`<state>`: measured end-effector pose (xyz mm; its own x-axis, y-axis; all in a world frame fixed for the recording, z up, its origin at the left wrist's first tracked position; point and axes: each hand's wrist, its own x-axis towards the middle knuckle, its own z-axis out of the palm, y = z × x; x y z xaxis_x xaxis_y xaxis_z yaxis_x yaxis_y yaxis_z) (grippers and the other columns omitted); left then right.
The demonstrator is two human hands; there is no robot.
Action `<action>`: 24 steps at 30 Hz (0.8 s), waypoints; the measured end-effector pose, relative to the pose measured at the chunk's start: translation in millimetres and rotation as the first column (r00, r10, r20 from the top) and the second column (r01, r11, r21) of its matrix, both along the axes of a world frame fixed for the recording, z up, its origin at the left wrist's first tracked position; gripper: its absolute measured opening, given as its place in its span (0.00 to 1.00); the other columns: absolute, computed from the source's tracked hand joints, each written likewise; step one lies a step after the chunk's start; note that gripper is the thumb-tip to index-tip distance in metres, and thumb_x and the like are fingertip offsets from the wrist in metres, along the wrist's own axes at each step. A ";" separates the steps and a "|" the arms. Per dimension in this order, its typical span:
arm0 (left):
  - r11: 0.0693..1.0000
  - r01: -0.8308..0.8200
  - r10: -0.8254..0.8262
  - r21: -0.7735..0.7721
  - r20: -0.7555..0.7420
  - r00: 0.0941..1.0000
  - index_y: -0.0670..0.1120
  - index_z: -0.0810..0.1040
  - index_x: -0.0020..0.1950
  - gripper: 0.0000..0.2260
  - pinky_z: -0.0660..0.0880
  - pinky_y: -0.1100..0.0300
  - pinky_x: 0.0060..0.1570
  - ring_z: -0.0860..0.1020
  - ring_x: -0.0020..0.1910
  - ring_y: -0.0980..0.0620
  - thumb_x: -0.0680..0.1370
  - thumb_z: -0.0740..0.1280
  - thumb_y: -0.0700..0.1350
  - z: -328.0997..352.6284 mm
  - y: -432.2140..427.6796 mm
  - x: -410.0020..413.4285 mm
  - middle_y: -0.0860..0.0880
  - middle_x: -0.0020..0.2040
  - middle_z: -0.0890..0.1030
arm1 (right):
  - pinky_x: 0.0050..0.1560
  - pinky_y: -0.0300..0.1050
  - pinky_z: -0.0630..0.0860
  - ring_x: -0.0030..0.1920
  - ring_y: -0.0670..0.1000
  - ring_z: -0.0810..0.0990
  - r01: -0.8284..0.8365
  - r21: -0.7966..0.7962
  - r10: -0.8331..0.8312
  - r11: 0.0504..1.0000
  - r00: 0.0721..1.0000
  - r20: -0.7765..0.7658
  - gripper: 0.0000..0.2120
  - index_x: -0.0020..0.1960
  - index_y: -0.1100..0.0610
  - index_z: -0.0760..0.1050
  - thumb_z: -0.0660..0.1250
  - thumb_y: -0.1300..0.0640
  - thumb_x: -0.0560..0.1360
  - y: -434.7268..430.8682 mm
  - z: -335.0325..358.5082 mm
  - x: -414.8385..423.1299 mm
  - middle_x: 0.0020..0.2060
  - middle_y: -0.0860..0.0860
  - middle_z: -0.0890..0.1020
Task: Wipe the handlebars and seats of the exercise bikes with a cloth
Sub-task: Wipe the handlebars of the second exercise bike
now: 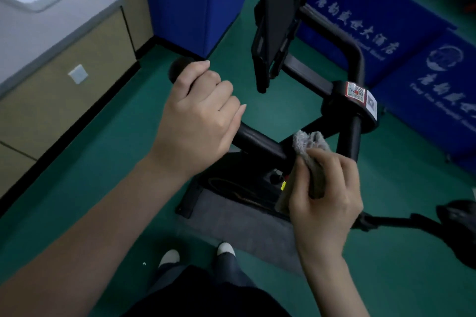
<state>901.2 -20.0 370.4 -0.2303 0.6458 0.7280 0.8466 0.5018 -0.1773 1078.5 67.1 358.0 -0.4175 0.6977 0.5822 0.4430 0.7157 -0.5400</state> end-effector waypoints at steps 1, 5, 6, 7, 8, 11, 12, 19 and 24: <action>1.000 0.002 -0.002 0.004 -0.002 1.000 0.43 0.78 0.37 0.15 0.60 0.54 0.66 0.78 0.43 0.45 0.80 0.59 0.45 0.7 0.1 -0.5 0.48 0.35 0.78 | 0.53 0.27 0.69 0.46 0.45 0.75 0.047 0.001 -0.047 0.999 0.998 -0.042 0.05 0.48 0.65 0.80 0.68 0.64 0.75 -7.3 -3.9 -4.2 0.44 0.59 0.78; 0.999 0.030 -0.029 -0.030 0.019 0.999 0.43 0.78 0.39 0.16 0.60 0.53 0.65 0.78 0.44 0.45 0.81 0.57 0.45 1.7 -2.1 -0.3 0.47 0.36 0.78 | 0.55 0.30 0.71 0.48 0.45 0.76 0.164 -0.004 -0.160 0.987 0.960 -0.228 0.08 0.50 0.66 0.81 0.67 0.62 0.76 -36.5 -15.8 -27.6 0.45 0.59 0.78; 0.998 0.044 -0.043 -0.043 0.030 0.999 0.43 0.78 0.39 0.16 0.59 0.53 0.66 0.78 0.45 0.44 0.82 0.56 0.45 2.3 -3.3 -0.6 0.47 0.37 0.78 | 0.56 0.30 0.71 0.48 0.45 0.76 0.184 -0.002 -0.177 0.983 0.946 -0.270 0.08 0.50 0.66 0.81 0.68 0.62 0.76 -42.9 -18.4 -35.4 0.45 0.59 0.78; 0.996 0.061 -0.059 -0.059 0.043 0.997 0.42 0.78 0.40 0.16 0.58 0.53 0.66 0.77 0.46 0.43 0.82 0.56 0.45 3.2 -4.6 -1.5 0.46 0.38 0.78 | 0.56 0.31 0.70 0.48 0.45 0.76 0.200 0.002 -0.190 0.980 0.933 -0.305 0.07 0.50 0.66 0.81 0.68 0.63 0.76 -48.8 -21.1 -44.3 0.44 0.59 0.78; 0.994 0.079 -0.075 -0.076 0.056 0.996 0.42 0.79 0.41 0.17 0.57 0.53 0.66 0.77 0.47 0.43 0.82 0.55 0.45 4.2 -6.5 -2.6 0.46 0.38 0.78 | 0.56 0.31 0.70 0.48 0.46 0.76 0.203 0.007 -0.189 0.979 0.923 -0.337 0.07 0.50 0.66 0.81 0.68 0.64 0.75 -54.5 -24.0 -54.2 0.44 0.59 0.79; 0.984 0.125 -0.116 -0.127 0.077 0.990 0.40 0.79 0.45 0.18 0.55 0.53 0.67 0.77 0.51 0.41 0.82 0.52 0.44 8.5 -11.0 -6.7 0.44 0.41 0.79 | 0.54 0.33 0.71 0.46 0.48 0.77 0.156 0.011 -0.139 0.988 0.907 -0.397 0.07 0.51 0.67 0.81 0.68 0.68 0.75 -68.2 -31.8 -81.6 0.44 0.61 0.78; 0.980 0.139 -0.127 -0.142 0.088 0.988 0.40 0.79 0.46 0.18 0.55 0.53 0.67 0.77 0.52 0.41 0.82 0.52 0.44 9.2 -12.7 -7.2 0.44 0.42 0.80 | 0.53 0.33 0.71 0.46 0.49 0.76 0.152 0.020 -0.131 0.988 0.906 -0.402 0.07 0.51 0.68 0.81 0.68 0.69 0.75 -70.3 -34.3 -86.0 0.44 0.62 0.77; 0.974 0.161 -0.139 -0.159 0.139 0.981 0.40 0.79 0.47 0.18 0.52 0.54 0.68 0.75 0.52 0.40 0.83 0.51 0.43 10.3 -14.8 -7.8 0.44 0.43 0.79 | 0.54 0.35 0.73 0.47 0.52 0.77 0.391 0.083 -0.329 0.917 0.857 -0.397 0.06 0.50 0.69 0.81 0.68 0.71 0.74 -41.4 -41.5 -48.2 0.43 0.63 0.77; 0.978 0.167 -0.149 -0.123 0.147 0.978 0.39 0.79 0.44 0.18 0.55 0.53 0.67 0.76 0.50 0.40 0.82 0.52 0.42 9.4 -10.6 -7.4 0.44 0.41 0.79 | 0.57 0.34 0.71 0.50 0.47 0.75 0.363 0.013 -0.316 0.932 0.828 -0.464 0.07 0.51 0.68 0.80 0.68 0.69 0.74 -57.5 -44.2 -72.7 0.46 0.57 0.75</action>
